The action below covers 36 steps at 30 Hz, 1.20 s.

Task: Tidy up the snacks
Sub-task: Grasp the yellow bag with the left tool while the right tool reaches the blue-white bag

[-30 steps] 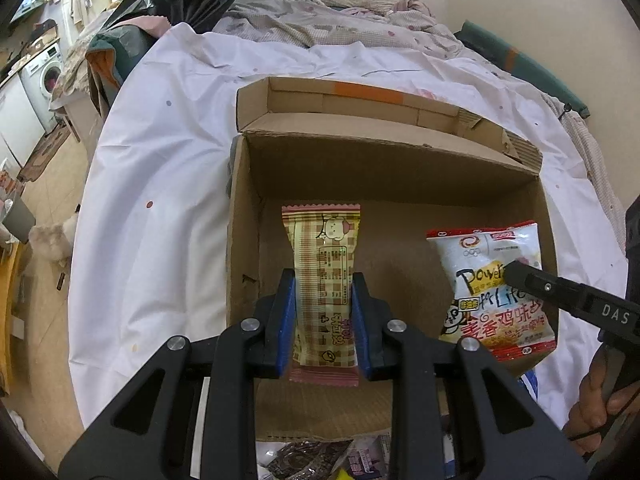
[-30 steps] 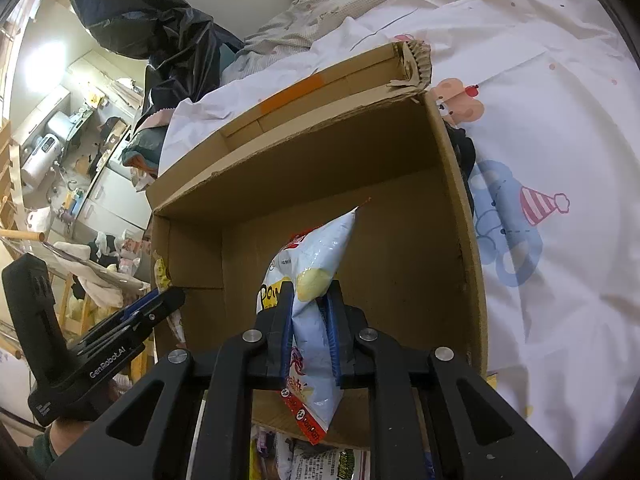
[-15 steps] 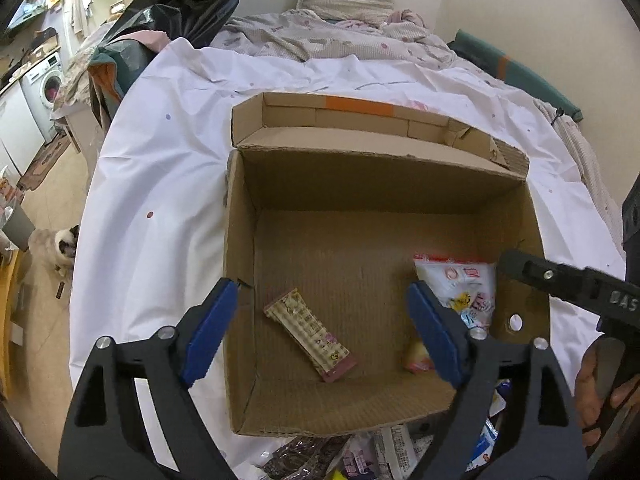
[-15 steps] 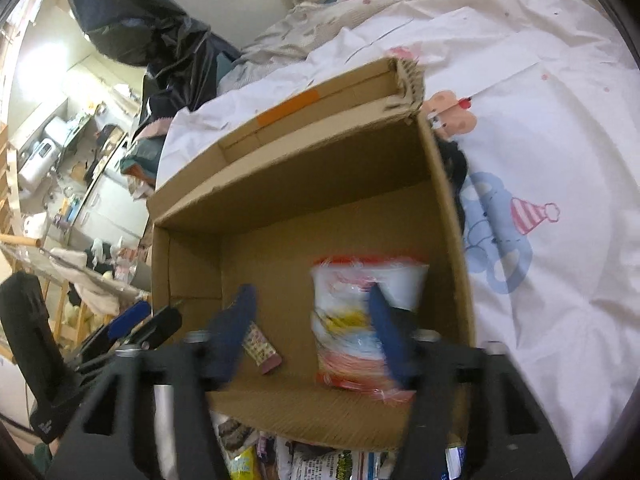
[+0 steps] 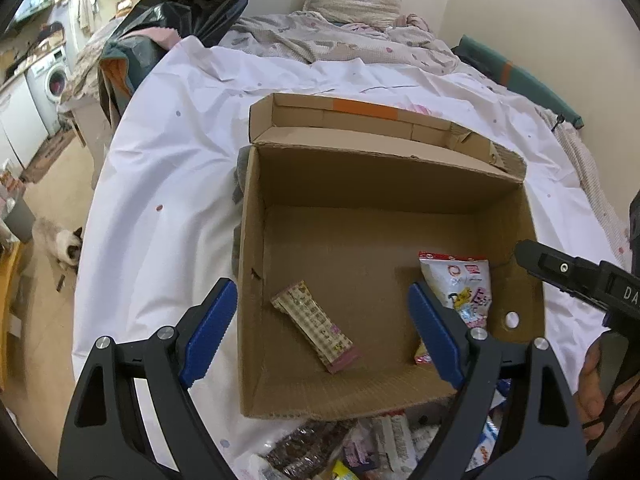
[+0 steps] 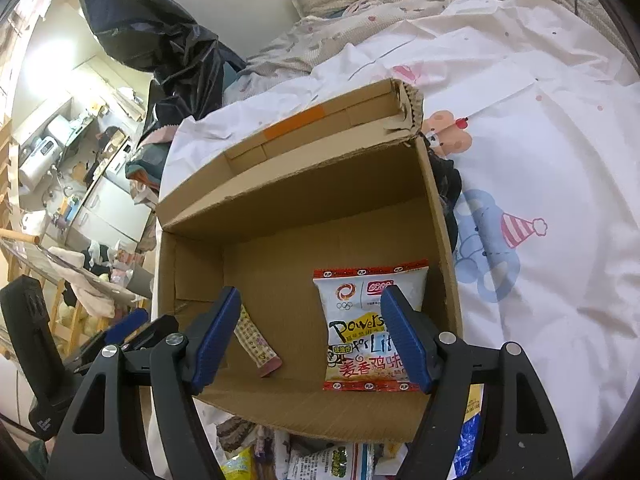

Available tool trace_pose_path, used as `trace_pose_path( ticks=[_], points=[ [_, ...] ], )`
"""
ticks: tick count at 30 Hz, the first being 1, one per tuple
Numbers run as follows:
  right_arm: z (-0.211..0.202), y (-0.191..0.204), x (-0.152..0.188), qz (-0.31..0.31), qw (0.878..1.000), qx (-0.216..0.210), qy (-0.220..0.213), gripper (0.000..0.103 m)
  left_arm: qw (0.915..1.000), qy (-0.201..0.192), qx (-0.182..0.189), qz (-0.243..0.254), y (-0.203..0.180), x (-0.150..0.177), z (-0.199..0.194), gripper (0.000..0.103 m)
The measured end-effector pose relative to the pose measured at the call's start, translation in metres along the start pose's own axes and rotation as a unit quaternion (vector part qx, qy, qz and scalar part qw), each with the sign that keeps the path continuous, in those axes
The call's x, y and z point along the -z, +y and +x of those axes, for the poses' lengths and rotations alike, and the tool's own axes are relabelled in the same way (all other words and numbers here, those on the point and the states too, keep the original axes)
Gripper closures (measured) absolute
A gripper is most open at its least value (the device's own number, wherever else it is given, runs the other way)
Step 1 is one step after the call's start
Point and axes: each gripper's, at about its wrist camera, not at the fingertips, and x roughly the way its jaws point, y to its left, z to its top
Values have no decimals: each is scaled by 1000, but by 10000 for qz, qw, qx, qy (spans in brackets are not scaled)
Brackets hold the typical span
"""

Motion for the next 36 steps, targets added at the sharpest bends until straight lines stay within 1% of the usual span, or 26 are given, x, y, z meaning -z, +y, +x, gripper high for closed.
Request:
trace_pose_path(
  ticks=[2,4,8,12,14,16,20,24,27,28,31,32,35,36],
  points=[
    [-6,3,3,-33,10000,9,-66,28,10000,2,12,-32,2,1,-6,18],
    [-11,5,6,-89,9999,39,-75,28,10000,-56,17,59,3,4,-14,18],
    [-26,15,13,-305,9994,72,-141,27,9998,-126,-100,71,9,14,-29,18],
    [-39,19,26,-436,9988,136,-161,23,9998,-42,-147,-107,18,25,-37,18],
    [-42,17,33,-442,9988,160,-113,23,9997,41,-155,-172,22,31,-40,18],
    [-48,18,43,-473,9987,176,-74,23,9995,164,-87,-240,25,39,-42,18],
    [-58,18,60,-460,9986,258,-31,23,9988,325,-120,-350,33,56,-47,18],
    [-63,15,74,-321,9990,290,68,23,9967,603,-94,-536,42,72,-46,18],
    [-65,12,85,-199,9992,317,162,23,9939,894,-23,-638,45,84,-41,18],
    [-65,11,88,-155,9990,352,211,23,9932,1000,16,-593,43,88,-39,18],
    [-65,8,99,35,9989,308,347,23,9885,1485,143,-245,31,104,-28,18],
    [-64,7,102,101,9988,266,395,23,9840,1759,265,-99,25,111,-20,18],
    [-63,6,109,186,9983,264,486,23,9750,2160,498,139,11,124,-8,18],
    [-62,6,110,191,9982,270,502,23,9730,2241,494,228,7,127,-5,18]
  ],
)
